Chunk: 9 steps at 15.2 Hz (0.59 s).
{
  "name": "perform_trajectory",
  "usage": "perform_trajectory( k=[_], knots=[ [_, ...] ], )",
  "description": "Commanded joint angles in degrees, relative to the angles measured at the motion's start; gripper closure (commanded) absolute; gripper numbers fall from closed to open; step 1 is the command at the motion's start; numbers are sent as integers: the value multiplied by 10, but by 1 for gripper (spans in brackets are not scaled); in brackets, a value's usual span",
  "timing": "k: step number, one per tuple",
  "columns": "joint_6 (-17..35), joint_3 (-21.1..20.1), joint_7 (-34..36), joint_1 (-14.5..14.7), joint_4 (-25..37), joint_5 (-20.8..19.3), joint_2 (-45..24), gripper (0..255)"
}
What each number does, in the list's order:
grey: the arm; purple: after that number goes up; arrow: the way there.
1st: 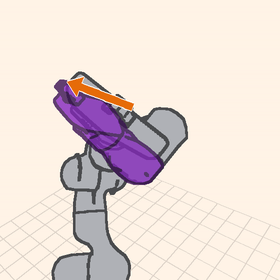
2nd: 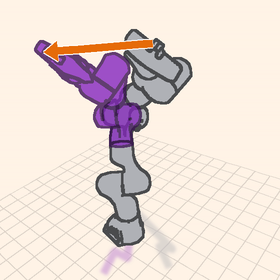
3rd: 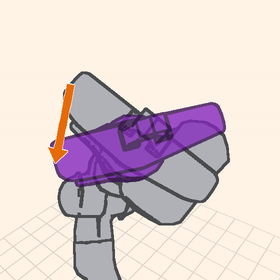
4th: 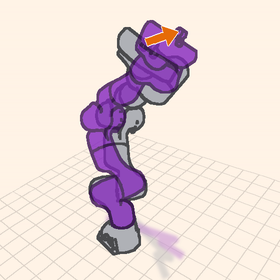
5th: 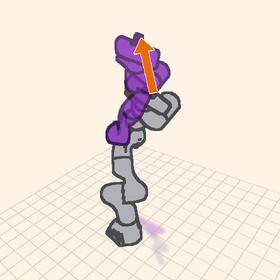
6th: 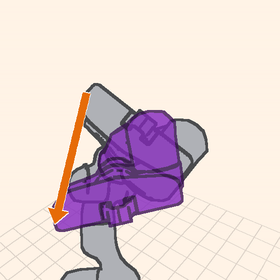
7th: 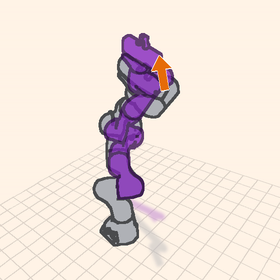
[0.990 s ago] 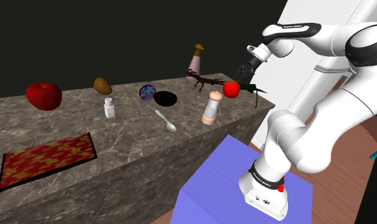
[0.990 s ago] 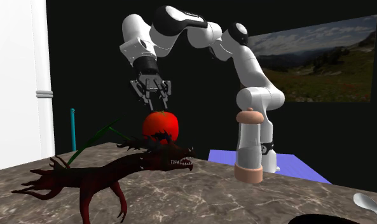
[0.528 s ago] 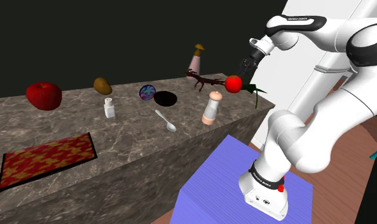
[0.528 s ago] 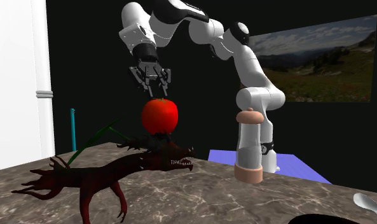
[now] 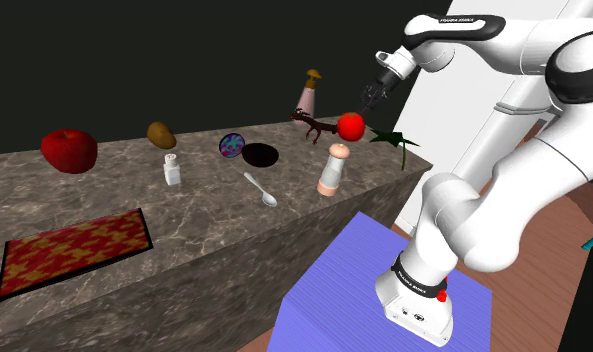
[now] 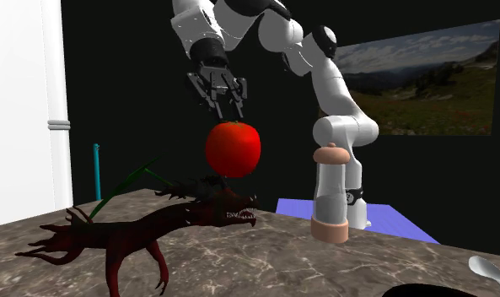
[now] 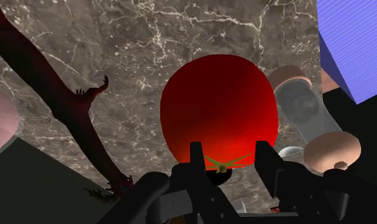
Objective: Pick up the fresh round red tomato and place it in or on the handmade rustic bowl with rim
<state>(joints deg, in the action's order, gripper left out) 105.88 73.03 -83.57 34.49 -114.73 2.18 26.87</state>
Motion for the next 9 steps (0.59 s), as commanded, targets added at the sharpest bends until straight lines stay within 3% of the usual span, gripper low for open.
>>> perform_trajectory(
  k=[1, 9],
  knots=[
    [12, -16, 20, 8, -5, 10, -8, 255],
    [52, -65, 92, 59, -4, 56, -50, 255]
  ],
)
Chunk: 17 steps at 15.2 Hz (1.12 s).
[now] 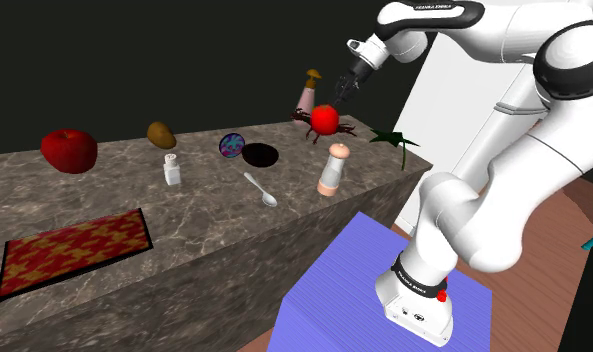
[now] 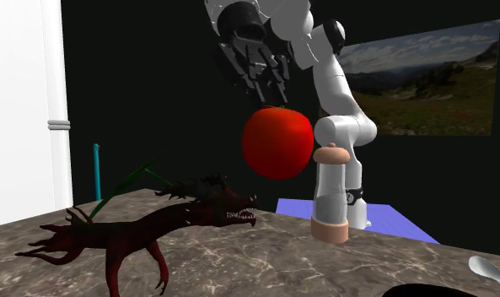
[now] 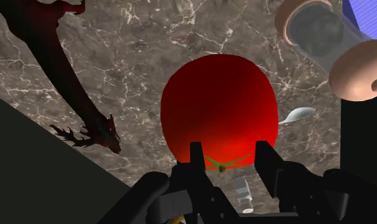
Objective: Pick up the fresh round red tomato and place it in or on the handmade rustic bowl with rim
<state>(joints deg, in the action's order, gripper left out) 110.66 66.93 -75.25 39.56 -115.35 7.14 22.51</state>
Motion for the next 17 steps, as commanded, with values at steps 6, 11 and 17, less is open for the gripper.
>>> perform_trajectory(
  k=[6, 11, 17],
  knots=[
    [24, -4, 47, 73, 32, 59, -66, 255],
    [23, 27, 55, 138, 79, 134, -148, 255],
    [4, 52, 27, 161, 123, 249, -264, 255]
  ],
)
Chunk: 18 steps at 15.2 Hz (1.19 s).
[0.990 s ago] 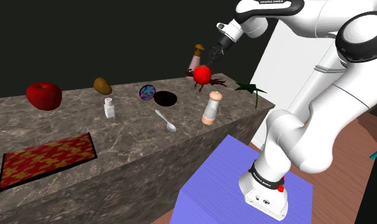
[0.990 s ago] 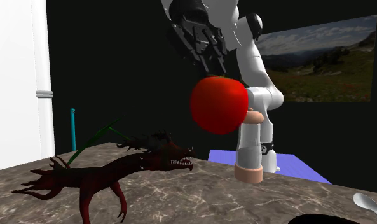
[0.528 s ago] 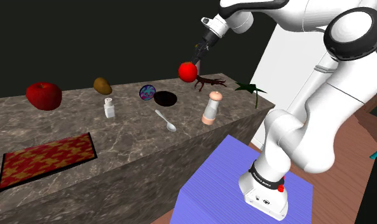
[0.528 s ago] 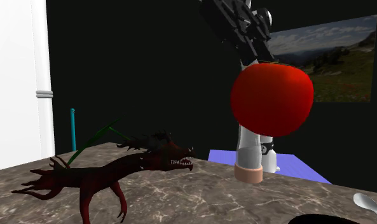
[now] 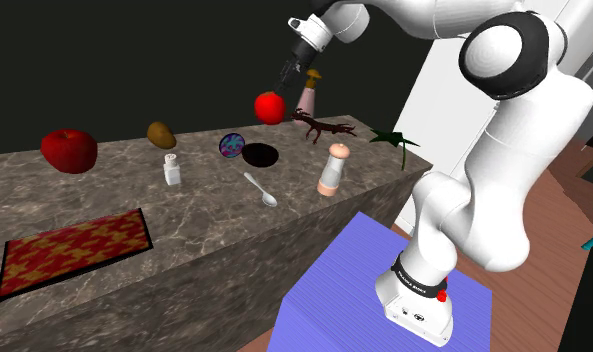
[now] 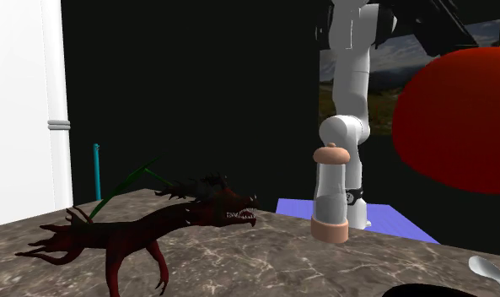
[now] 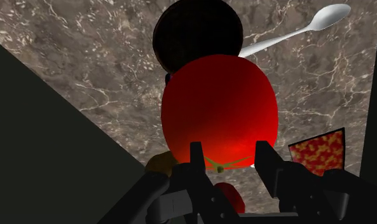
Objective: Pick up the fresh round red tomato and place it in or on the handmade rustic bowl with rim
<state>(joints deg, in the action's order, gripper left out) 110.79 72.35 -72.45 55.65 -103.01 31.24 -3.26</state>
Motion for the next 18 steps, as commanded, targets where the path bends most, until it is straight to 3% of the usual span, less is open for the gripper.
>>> perform_trajectory(
  k=[1, 18],
  knots=[
    [9, -3, -5, -1, -7, 11, -8, 255],
    [82, -33, -104, -39, -93, 110, -75, 255]
  ],
)
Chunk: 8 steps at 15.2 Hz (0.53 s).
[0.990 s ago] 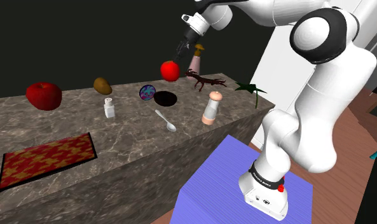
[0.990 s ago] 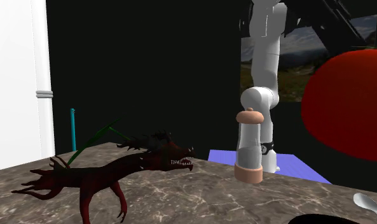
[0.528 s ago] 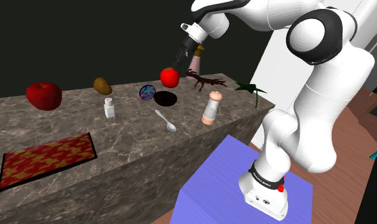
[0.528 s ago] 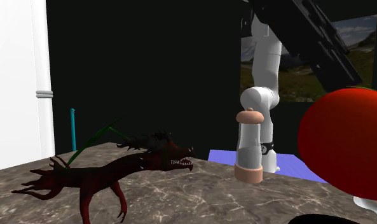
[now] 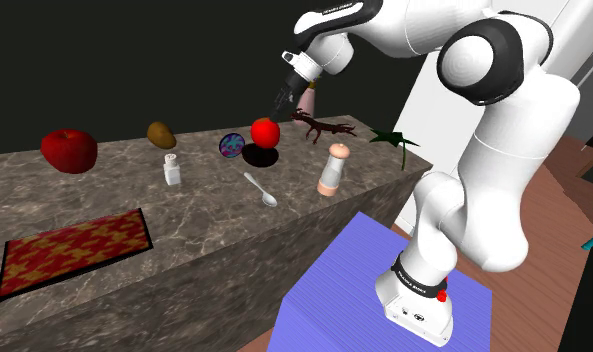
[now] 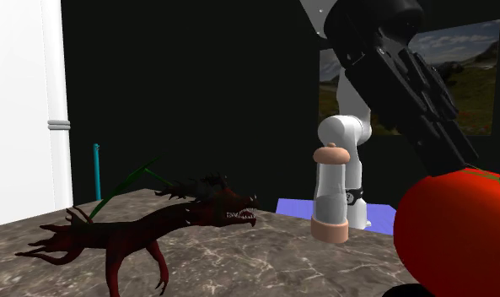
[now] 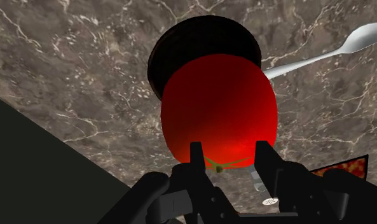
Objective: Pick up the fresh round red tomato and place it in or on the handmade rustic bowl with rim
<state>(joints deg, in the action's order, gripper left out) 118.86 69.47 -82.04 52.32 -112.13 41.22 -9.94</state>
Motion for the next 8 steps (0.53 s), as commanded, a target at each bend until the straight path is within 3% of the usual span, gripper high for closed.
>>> perform_trajectory(
  k=[1, 5, 8],
  knots=[
    [5, -7, -15, -10, -5, 17, -13, 255],
    [17, -23, -42, -26, -19, 48, -35, 255],
    [17, -23, -42, -27, -19, 48, -35, 255]
  ],
)
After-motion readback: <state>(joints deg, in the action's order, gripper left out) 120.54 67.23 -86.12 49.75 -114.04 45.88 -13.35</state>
